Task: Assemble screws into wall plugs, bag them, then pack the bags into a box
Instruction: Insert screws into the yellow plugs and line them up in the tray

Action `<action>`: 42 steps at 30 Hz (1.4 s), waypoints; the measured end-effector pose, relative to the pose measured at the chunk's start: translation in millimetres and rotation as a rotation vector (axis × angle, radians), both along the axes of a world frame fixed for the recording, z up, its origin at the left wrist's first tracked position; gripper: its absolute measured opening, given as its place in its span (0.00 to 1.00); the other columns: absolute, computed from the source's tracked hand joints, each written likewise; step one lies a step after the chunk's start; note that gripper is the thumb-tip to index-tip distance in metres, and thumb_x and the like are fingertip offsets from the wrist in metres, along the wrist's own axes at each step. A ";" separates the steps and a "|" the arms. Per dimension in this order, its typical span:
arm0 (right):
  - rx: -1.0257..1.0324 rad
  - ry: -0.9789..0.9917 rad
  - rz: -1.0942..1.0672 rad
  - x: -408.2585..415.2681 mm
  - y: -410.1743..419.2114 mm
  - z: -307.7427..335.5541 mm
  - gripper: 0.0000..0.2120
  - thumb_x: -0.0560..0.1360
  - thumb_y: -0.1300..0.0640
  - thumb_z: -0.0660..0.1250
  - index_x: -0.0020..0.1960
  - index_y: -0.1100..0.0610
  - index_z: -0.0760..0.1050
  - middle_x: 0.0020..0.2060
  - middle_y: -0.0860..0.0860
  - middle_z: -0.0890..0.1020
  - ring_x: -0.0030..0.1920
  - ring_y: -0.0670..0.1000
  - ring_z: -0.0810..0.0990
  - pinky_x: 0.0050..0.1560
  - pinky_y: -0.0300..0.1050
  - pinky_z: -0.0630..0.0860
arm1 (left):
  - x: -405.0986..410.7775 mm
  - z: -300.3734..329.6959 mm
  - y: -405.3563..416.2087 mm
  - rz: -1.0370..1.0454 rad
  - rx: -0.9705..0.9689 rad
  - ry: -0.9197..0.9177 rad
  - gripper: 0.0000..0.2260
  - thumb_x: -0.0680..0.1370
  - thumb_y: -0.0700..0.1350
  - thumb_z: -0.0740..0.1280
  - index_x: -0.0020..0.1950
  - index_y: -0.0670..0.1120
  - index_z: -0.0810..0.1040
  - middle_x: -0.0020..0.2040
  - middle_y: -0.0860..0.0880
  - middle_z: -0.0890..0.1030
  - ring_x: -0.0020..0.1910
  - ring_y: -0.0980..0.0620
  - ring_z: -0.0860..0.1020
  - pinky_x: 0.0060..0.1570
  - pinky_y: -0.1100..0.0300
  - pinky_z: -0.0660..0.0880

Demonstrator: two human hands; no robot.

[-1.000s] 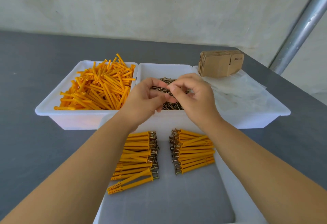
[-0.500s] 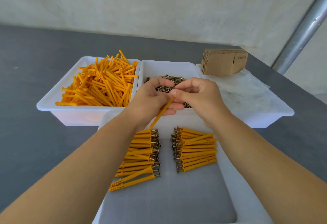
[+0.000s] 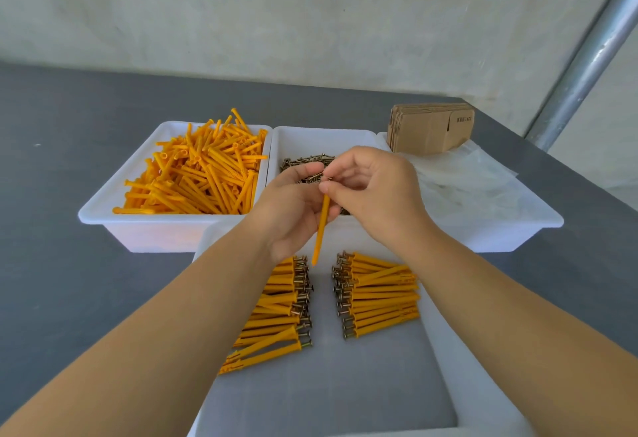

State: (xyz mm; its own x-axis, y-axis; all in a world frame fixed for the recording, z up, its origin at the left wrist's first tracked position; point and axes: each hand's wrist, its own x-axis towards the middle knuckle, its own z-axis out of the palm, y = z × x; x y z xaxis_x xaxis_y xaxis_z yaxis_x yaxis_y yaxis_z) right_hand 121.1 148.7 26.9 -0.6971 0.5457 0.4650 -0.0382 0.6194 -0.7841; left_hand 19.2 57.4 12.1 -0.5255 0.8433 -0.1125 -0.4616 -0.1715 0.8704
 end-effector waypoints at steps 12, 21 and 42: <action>0.407 -0.610 0.500 45.5 -20.8 -24.2 0.06 0.70 0.61 0.76 0.47 0.55 0.84 0.42 0.46 0.83 0.41 0.42 0.82 0.47 0.34 0.76 | -23.7 -9.7 -7.2 0.452 -0.186 0.848 0.09 0.79 0.35 0.62 0.51 0.48 0.77 0.45 0.47 0.81 0.42 0.52 0.83 0.45 0.55 0.76; 0.874 -0.884 0.623 50.5 -16.1 -55.1 0.10 0.74 0.62 0.65 0.52 0.56 0.83 0.52 0.50 0.77 0.53 0.50 0.74 0.50 0.47 0.71 | -66.5 -17.7 -17.1 0.529 -0.984 1.265 0.11 0.79 0.42 0.62 0.58 0.49 0.79 0.59 0.46 0.78 0.62 0.40 0.73 0.63 0.40 0.69; 0.312 -1.322 0.008 -59.9 70.4 -18.5 0.20 0.79 0.53 0.66 0.68 0.57 0.75 0.66 0.55 0.77 0.65 0.56 0.76 0.66 0.52 0.73 | -91.8 -22.5 -17.6 0.017 -1.394 1.255 0.18 0.83 0.49 0.54 0.69 0.42 0.71 0.68 0.41 0.73 0.68 0.39 0.70 0.69 0.42 0.66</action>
